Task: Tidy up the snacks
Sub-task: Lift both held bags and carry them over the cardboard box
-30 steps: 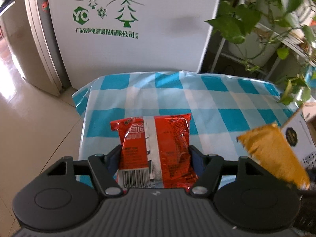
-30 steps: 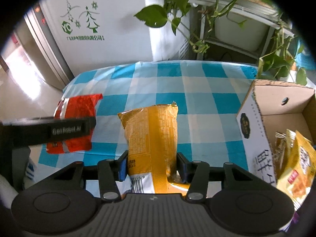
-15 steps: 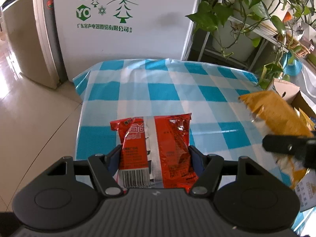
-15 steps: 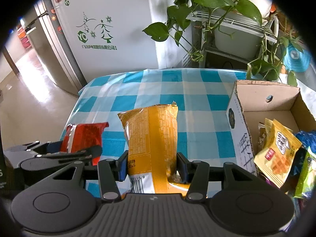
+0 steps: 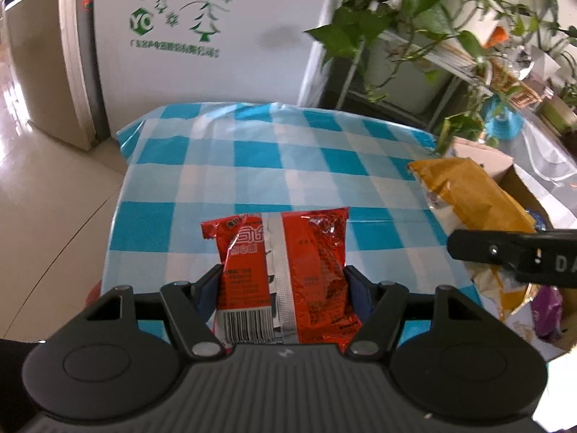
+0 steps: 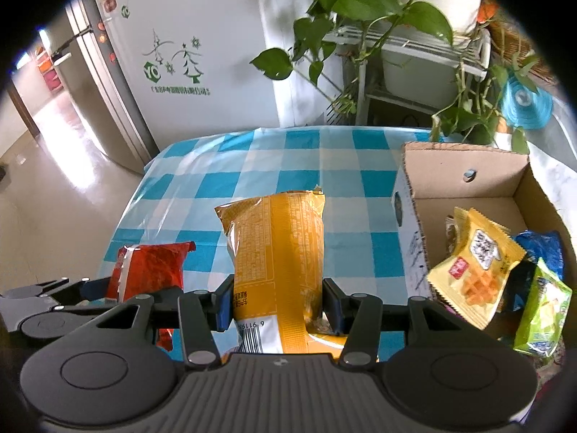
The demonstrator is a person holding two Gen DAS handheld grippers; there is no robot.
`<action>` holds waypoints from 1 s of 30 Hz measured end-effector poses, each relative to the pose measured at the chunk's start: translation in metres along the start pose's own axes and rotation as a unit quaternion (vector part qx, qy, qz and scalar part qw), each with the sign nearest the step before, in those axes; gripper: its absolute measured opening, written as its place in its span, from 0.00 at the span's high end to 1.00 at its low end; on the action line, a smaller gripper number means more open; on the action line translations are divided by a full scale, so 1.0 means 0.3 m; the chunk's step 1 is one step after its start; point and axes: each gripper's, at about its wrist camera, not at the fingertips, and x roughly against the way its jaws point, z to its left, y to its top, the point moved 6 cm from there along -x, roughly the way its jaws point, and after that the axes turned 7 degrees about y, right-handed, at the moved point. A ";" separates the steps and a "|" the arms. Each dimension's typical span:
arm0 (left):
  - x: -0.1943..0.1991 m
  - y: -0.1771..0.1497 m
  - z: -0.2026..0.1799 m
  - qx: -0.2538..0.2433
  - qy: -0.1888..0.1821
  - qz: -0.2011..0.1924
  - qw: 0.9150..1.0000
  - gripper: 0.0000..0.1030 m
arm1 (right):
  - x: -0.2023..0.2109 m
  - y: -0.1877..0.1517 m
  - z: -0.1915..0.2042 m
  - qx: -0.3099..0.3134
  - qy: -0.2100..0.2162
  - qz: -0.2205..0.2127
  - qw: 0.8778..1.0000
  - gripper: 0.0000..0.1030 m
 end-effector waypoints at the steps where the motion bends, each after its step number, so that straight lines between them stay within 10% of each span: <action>1: 0.009 0.001 -0.015 -0.004 -0.002 -0.001 1.000 0.33 | 0.011 0.000 -0.006 0.000 -0.001 -0.003 1.000 0.46; 30: 0.144 0.094 -0.620 -0.075 -0.142 -0.033 0.987 0.33 | 0.334 0.098 -0.468 -0.107 -0.035 -0.123 0.986 0.46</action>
